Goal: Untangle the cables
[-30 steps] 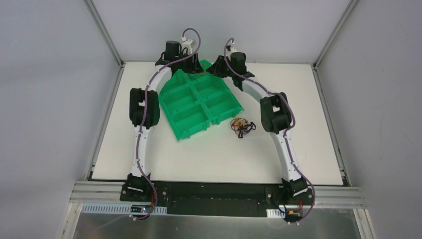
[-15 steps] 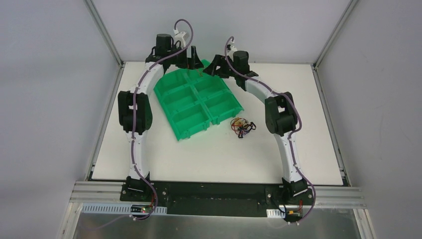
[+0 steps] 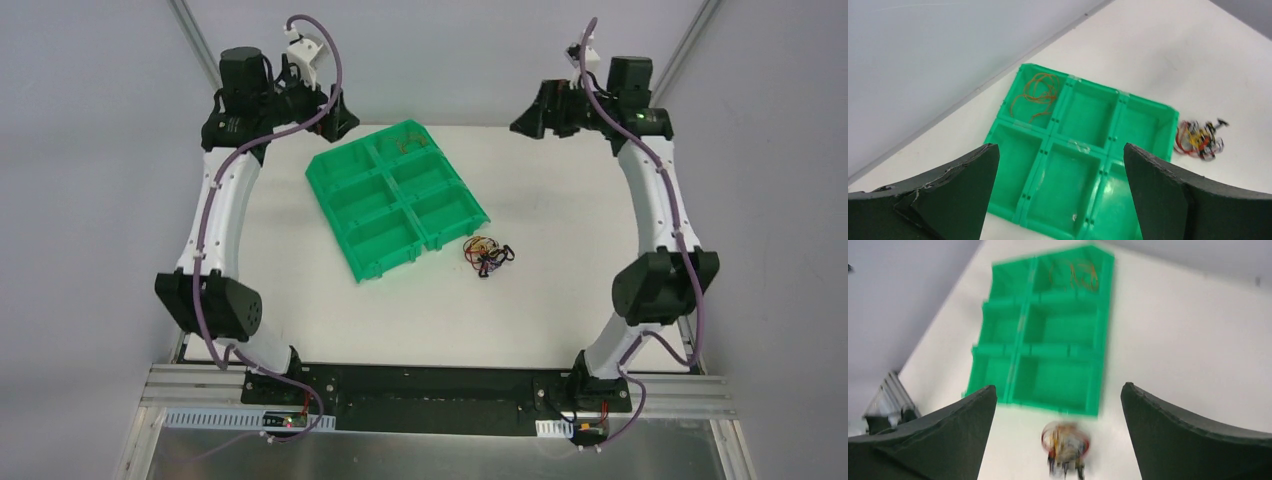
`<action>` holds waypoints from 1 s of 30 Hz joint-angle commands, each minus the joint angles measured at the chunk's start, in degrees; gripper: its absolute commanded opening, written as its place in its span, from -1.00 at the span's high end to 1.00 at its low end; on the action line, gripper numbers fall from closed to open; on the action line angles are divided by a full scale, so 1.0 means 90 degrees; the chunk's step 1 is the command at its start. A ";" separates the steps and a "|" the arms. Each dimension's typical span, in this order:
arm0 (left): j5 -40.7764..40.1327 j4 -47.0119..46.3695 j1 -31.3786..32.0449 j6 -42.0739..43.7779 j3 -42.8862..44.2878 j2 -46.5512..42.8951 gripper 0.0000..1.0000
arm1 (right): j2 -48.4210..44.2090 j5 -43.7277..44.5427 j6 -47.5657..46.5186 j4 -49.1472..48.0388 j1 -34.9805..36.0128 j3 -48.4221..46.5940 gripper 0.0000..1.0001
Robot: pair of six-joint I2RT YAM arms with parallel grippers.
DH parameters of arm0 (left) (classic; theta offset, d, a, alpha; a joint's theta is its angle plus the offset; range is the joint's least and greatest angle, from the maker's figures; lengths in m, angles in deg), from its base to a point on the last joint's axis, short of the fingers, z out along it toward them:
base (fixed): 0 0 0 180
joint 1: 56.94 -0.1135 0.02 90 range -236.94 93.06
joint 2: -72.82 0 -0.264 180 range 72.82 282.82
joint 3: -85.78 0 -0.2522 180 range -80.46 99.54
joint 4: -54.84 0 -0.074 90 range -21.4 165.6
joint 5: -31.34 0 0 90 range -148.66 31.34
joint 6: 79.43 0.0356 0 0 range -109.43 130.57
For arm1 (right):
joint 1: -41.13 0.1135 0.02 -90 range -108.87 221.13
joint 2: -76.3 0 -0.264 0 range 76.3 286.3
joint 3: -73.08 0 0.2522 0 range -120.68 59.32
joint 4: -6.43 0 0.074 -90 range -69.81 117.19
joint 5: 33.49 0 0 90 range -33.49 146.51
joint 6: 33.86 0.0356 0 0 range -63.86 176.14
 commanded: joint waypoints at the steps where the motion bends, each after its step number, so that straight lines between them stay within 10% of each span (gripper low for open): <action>1: 0.0828 0.0895 0.0298 0.1089 -0.1006 -0.1083 -0.98 | -0.0928 0.0441 -0.2183 0.4372 0.0043 0.0495 -0.94; 7: 0.0958 0.0899 0.2125 0.2429 -0.2917 -0.2089 -0.87 | -0.2441 0.0899 -0.2088 0.3769 0.0048 0.3220 -0.89; 16: 0.1297 -0.1113 0.4009 0.3483 -0.4176 -0.1042 -0.15 | -0.2087 0.0672 -0.0945 0.2460 0.0070 0.4283 -0.63; 30: 0.0097 -0.1814 0.4688 0.4457 -0.2983 0.1513 0.37 | -0.0648 0.1063 -0.0297 0.1588 0.0292 0.4358 -0.31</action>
